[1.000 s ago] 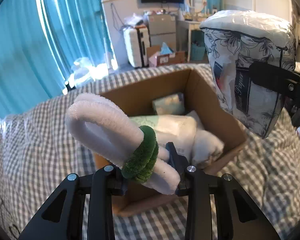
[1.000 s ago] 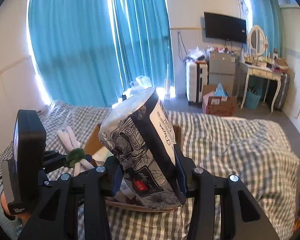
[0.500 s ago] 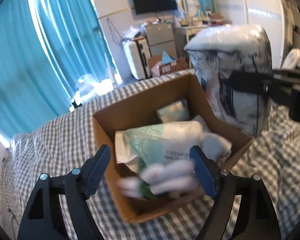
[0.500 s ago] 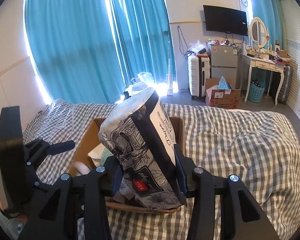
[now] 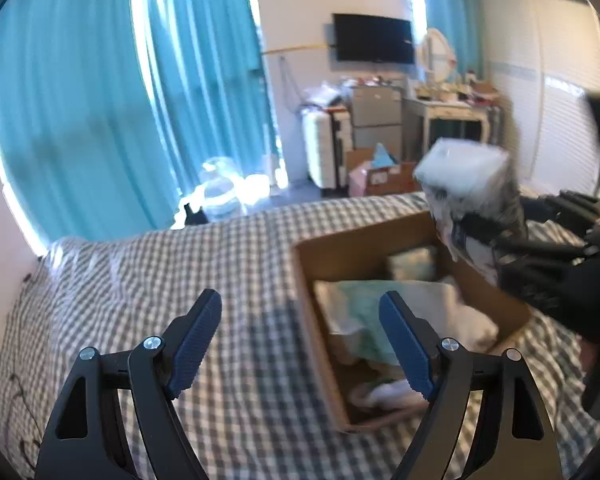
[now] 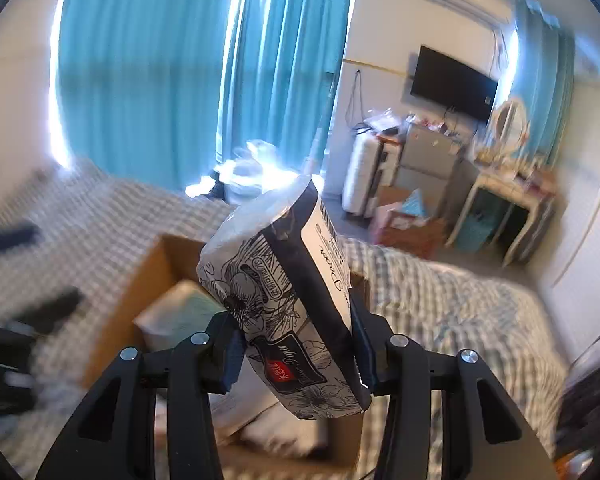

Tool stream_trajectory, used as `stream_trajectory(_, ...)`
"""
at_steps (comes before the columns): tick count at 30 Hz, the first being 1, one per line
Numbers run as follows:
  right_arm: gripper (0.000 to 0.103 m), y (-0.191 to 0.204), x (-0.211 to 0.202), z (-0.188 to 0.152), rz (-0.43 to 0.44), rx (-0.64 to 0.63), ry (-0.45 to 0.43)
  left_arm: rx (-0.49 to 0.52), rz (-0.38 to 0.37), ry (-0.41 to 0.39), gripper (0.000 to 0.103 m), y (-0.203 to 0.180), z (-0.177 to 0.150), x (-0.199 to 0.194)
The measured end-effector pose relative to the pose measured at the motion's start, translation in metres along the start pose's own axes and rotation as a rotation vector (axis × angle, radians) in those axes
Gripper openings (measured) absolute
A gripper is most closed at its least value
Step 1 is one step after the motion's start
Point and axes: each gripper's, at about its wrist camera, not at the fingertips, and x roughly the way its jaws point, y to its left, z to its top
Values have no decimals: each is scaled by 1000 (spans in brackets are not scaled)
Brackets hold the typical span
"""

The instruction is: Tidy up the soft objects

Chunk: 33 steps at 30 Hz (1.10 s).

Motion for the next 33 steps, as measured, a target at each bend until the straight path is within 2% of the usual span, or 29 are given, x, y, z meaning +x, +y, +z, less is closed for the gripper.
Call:
stream_trajectory(4,46,22,44,-8,59,-16,104,-54,4,6,82,22,-10,11)
stream_trajectory(6,49,32,54,-16,51,-34,122,-54,12,21,82,30,-16,19)
stream_trajectory(8,55,35,57,-19,81,-20,133,-56,15,32,82,33,-21,23)
stream_trajectory(12,81,38,47,-19,179,3,143,-87,16,53,82,39,-28,21)
stream_trajectory(16,83,34,17,-8,211,43,113,-103,27,38,82,38,-23,0)
stream_trajectory(20,86,20,-38,12,213,82,31,-100,37,-19,82,34,-8,-41)
stream_trajectory(23,90,-2,-99,29,196,137,-59,-108,51,-80,82,29,5,-78)
stream_trajectory(27,93,-28,-179,38,176,223,-182,-130,43,-201,83,17,21,-143)
stream_trajectory(28,96,-34,-202,38,152,243,-213,-136,57,-230,87,16,23,-156)
stream_trajectory(29,97,-37,-216,39,132,256,-229,-143,81,-273,99,11,26,-174)
stream_trajectory(30,100,-40,-237,38,107,273,-254,-145,97,-309,103,7,28,-187)
stream_trajectory(33,103,-49,-279,31,101,307,-309,-140,136,-427,103,-5,26,-231)
